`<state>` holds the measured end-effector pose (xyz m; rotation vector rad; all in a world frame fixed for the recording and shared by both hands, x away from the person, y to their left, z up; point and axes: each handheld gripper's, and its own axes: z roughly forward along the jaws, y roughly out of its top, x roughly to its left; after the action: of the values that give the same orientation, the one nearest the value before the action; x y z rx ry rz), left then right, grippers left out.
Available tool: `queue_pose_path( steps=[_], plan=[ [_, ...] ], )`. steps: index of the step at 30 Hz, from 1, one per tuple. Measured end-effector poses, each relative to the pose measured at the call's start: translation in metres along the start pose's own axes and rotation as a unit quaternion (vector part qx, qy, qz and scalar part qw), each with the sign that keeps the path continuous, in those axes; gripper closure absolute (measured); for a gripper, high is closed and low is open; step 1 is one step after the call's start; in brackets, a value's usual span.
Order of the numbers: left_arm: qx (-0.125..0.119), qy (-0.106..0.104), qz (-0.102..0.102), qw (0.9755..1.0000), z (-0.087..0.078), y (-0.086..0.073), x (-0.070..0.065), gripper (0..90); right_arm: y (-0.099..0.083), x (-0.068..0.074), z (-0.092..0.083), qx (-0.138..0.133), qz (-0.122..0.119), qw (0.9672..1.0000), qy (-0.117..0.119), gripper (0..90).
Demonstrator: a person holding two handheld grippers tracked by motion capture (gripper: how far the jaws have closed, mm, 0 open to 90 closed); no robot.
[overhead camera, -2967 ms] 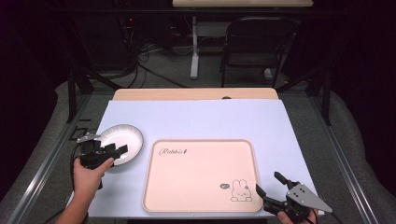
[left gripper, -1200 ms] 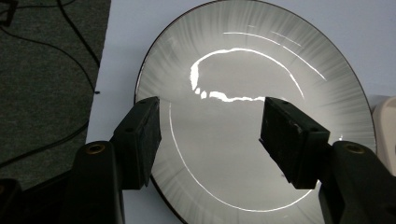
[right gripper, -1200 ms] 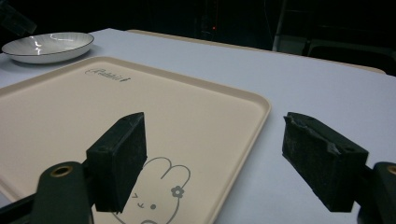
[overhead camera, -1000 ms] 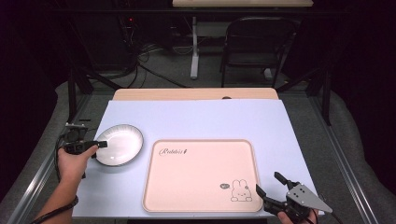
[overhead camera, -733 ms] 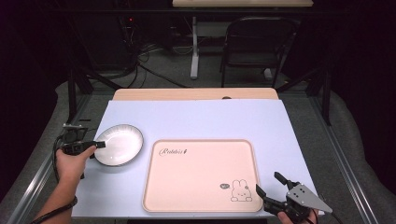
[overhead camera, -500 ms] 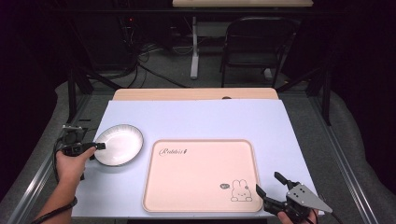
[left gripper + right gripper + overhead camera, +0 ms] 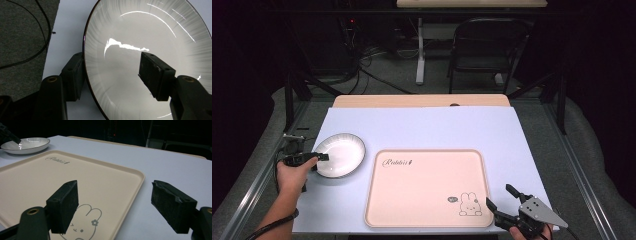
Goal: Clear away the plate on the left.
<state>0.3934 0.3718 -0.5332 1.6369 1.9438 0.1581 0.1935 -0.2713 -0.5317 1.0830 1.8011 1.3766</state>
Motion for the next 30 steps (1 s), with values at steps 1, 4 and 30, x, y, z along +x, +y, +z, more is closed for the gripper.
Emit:
queue_pose_path(
  steps=[1,4,30],
  plan=[
    [0.001,-0.002,-0.003,1.0000,0.001,0.000,0.000,38.9,0.000,0.000,0.000,0.000,0.000,1.0000,0.000,21.4],
    [0.008,-0.003,-0.008,0.9999,0.003,0.002,0.002,41.8,0.000,0.000,0.000,0.000,-0.001,1.0000,0.000,21.4],
    [0.047,0.016,-0.031,0.9983,0.007,0.013,0.008,65.0,0.000,0.001,0.001,0.001,-0.004,1.0000,0.004,21.4]
  ],
)
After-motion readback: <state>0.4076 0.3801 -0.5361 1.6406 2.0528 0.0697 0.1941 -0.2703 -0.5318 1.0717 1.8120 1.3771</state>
